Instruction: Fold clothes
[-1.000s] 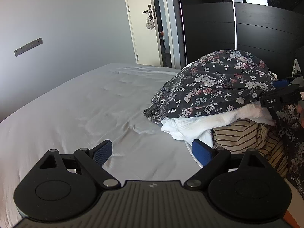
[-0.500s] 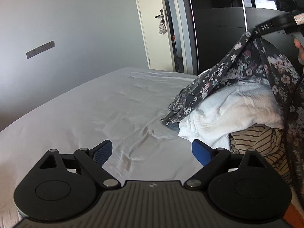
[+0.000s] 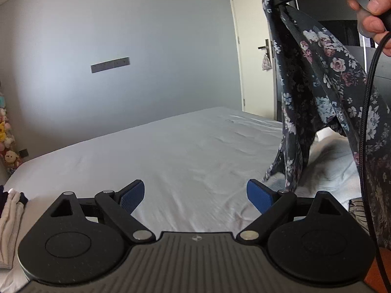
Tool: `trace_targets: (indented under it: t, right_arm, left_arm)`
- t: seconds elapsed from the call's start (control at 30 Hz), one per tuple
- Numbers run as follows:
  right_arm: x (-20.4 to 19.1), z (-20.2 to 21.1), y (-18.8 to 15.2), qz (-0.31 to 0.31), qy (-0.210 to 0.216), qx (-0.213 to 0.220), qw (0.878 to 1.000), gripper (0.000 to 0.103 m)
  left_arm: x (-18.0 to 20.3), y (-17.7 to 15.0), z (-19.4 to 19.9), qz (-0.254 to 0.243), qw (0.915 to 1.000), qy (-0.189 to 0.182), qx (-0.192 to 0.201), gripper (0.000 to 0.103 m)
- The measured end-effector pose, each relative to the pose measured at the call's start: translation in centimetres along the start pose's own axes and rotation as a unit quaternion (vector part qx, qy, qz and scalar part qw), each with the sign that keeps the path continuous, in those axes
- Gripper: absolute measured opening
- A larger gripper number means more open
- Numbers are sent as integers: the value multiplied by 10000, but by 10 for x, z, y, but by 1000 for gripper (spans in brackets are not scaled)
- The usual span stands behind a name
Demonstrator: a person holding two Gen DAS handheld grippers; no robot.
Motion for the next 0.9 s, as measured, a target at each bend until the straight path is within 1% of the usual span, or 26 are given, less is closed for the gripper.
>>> trace_targets:
  t: [0.07, 0.17, 0.33, 0.43, 0.5, 0.53, 0.6, 0.7, 0.8, 0.9]
  right_arm:
    - [-32, -3, 22, -28, 387, 173, 9991, 6]
    - [-78, -7, 52, -101, 958, 440, 9944, 6]
    - [-149, -6, 97, -202, 1896, 948, 9771, 6]
    - [-184, 4, 106, -359, 2375, 1135, 9641, 6]
    - [-204, 10, 102, -397, 2617, 1086, 9582, 6]
    - [-213, 11, 96, -369, 2698, 1018, 9568, 6]
    - [-230, 16, 74, -313, 2848, 814, 9546, 6]
    - [-238, 21, 29, -299, 3017, 294, 9525, 6]
    - [-238, 22, -26, -391, 3059, -412, 9504, 6]
    - [-230, 21, -87, -646, 3026, -1121, 9443, 6]
  left_arm:
    - [-24, 2, 11, 96, 9998, 157, 73, 103]
    - [-65, 2, 31, 197, 9984, 513, 157, 103]
    - [-137, -5, 71, 321, 9916, 1237, 207, 103]
    - [-171, -9, 90, 429, 9865, 1570, 165, 103]
    - [-190, -12, 101, 494, 9832, 1751, 115, 103]
    - [-199, -14, 106, 521, 9816, 1834, 87, 103]
    - [-207, -17, 109, 505, 9807, 1888, -5, 103]
    - [-211, -26, 107, 459, 9806, 1895, -182, 103]
    - [-208, -36, 100, 337, 9831, 1764, -365, 103]
    - [-200, -49, 91, 82, 9869, 1536, -479, 103]
Point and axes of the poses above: each gripper's, at about its wrist camera, not at the fingertips, and z roughly against the way its jaws point, x to its right, y to its top, the point moved 8 cm from there along -z, roughly the way its jaws point, and after that the axes turned 6 degrees about z, right-handed, at the moved point
